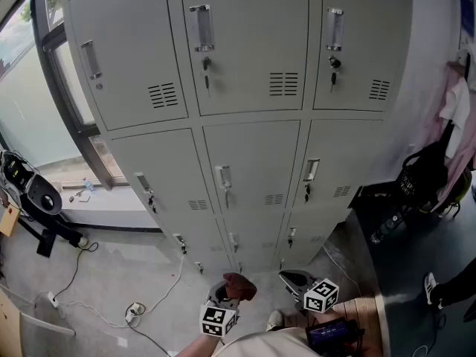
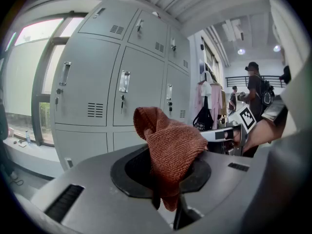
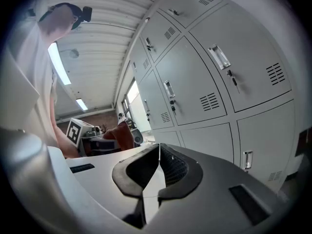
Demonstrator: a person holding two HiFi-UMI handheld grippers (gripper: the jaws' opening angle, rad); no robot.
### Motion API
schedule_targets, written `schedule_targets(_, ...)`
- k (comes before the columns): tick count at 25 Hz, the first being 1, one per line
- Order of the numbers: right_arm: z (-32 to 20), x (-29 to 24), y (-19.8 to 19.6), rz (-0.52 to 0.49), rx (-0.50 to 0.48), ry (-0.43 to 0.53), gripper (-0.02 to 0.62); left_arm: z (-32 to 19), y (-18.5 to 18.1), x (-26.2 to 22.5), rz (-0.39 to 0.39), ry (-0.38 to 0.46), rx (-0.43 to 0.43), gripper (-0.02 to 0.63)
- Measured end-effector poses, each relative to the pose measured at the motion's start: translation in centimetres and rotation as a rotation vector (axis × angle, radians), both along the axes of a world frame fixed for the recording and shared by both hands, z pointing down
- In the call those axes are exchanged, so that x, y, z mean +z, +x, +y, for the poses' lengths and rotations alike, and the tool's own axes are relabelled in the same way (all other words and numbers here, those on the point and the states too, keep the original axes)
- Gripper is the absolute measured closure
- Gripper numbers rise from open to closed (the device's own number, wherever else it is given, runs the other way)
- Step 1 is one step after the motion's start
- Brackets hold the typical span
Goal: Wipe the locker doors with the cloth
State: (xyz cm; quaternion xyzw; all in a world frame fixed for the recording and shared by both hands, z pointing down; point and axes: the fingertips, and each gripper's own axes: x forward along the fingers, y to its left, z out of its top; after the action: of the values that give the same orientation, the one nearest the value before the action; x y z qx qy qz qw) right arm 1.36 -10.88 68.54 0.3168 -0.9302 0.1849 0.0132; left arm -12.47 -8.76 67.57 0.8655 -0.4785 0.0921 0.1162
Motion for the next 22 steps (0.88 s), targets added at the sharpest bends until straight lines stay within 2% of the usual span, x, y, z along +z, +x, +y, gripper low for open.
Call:
schedule_targets(7,-7.1,0.2,4.9,0.036,-0.052,-0.002,0.577,-6.9,5.1,-2.5,0.020,0.030,-0.005,0.532)
schedule_targets(12,-9.5,-0.5,6.8,0.038,-0.106,0.004,0.577,-9.6,6.4,-4.0,0.031,0.049,-0.033,0.532)
schedule_targets(17,-12.4,-2.8,8.5,0.010,-0.113,0.060,0.577,-10.8,6.1,-5.5,0.038,0.065,-0.041,0.532)
schedule_targets(22,-15.6,-5.3,10.0,0.039,-0.103,0.128,0.577,-13.0,4.3,-8.1,0.037,0.111,-0.063,0.532)
